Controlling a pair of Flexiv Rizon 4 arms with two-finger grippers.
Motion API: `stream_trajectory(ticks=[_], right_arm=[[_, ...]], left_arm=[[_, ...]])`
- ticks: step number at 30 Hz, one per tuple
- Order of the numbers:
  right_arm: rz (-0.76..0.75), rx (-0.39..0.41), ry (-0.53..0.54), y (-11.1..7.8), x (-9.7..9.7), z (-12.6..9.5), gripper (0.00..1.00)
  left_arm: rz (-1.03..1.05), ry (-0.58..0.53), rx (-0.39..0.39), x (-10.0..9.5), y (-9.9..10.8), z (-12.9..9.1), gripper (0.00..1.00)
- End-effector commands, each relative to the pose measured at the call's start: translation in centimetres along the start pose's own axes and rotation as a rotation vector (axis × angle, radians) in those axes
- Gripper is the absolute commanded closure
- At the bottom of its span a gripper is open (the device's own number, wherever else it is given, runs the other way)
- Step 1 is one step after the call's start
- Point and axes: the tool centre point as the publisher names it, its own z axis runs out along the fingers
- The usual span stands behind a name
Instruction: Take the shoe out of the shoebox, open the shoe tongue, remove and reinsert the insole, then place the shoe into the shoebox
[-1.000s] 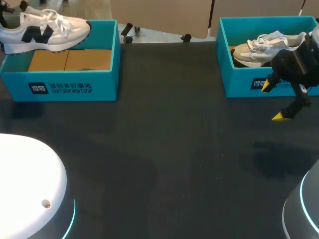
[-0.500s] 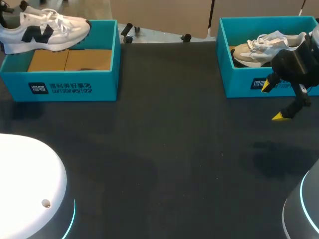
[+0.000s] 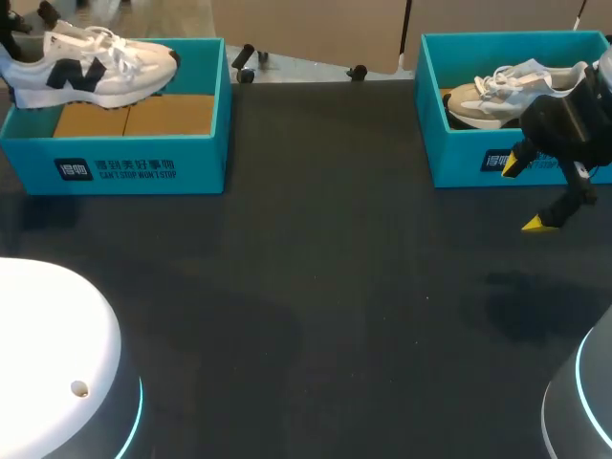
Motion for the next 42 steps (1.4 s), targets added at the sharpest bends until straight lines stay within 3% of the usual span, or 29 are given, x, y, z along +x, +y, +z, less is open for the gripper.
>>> stream_trajectory(ticks=[1, 15, 25, 35, 42], right_arm=[[0.0, 0.002, 0.001, 0.0, -0.1, 0.1, 0.0], [0.0, 0.002, 0.001, 0.0, -0.1, 0.1, 0.0], [0.0, 0.002, 0.001, 0.0, -0.1, 0.1, 0.0], [0.0, 0.002, 0.001, 0.0, -0.1, 0.1, 0.0], [0.0, 0.002, 0.001, 0.0, -0.1, 0.1, 0.0]], left_arm=[[0.003, 0.022, -0.003, -0.4, 0.6, 1.0, 1.0], [-0.02, 0.043, 0.017, -0.1, 3.9, 4.5, 1.0], [0.006, 0.058, 0.021, -0.7, 5.0, 7.1, 1.0], [0.015, 0.061, 0.045, -1.2, 4.8, 8.9, 1.0], [0.038, 0.064, 0.063, -2.3, 3.5, 10.2, 1.0]])
